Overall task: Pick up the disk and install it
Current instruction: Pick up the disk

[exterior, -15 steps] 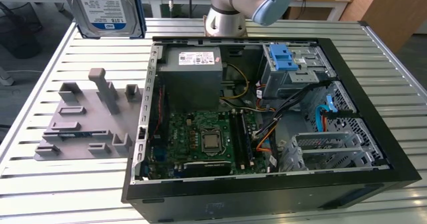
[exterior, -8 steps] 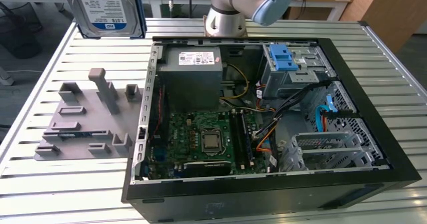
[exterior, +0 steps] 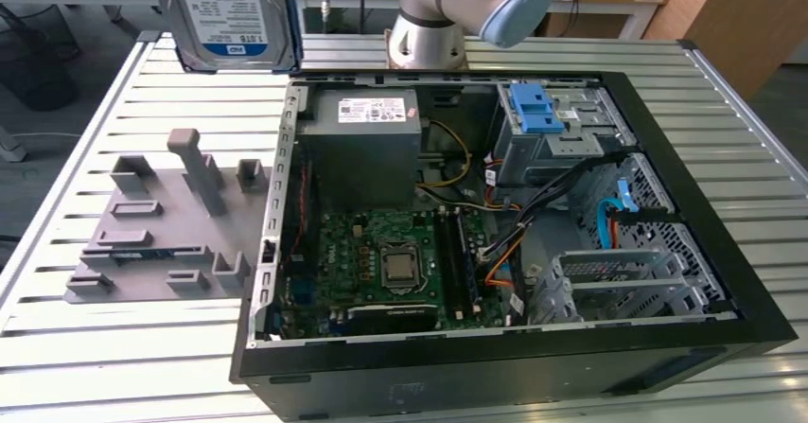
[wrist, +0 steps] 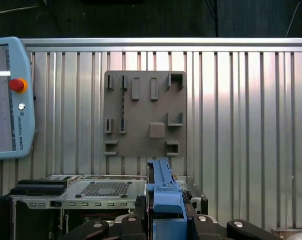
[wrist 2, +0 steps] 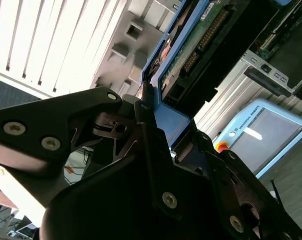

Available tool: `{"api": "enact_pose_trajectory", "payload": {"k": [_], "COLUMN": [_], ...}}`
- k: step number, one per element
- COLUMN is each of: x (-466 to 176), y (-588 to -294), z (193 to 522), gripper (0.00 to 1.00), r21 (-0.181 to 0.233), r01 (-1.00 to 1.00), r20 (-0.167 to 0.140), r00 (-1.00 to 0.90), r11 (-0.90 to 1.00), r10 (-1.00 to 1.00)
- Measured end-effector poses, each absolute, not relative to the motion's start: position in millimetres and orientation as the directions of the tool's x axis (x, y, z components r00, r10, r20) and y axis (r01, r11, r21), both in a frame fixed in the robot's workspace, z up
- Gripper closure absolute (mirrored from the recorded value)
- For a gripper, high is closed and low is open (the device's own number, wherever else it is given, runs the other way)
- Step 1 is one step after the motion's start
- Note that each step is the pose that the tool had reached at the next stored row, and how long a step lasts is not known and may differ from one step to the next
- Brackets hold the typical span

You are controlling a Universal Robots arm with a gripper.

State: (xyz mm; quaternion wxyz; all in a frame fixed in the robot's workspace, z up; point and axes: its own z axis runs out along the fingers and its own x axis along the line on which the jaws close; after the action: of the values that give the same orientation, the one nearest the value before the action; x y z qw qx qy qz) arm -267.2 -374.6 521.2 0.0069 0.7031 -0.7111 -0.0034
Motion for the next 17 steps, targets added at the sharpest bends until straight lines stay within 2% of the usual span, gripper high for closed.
{"api": "enact_pose_trajectory", "payload": {"k": [7,17], "x": [-249.4,-249.3], "y": [-375.9,-412.1], "z": [519.3,512.0], "gripper": [0.64,0.64], "r21": [0.015,0.012], "r01": [-1.000,-1.000], "r20": [0.005,0.004], "r00": [-0.011,-0.011], "r11": [0.011,0.011], "r10": [-1.000,-1.000]}}
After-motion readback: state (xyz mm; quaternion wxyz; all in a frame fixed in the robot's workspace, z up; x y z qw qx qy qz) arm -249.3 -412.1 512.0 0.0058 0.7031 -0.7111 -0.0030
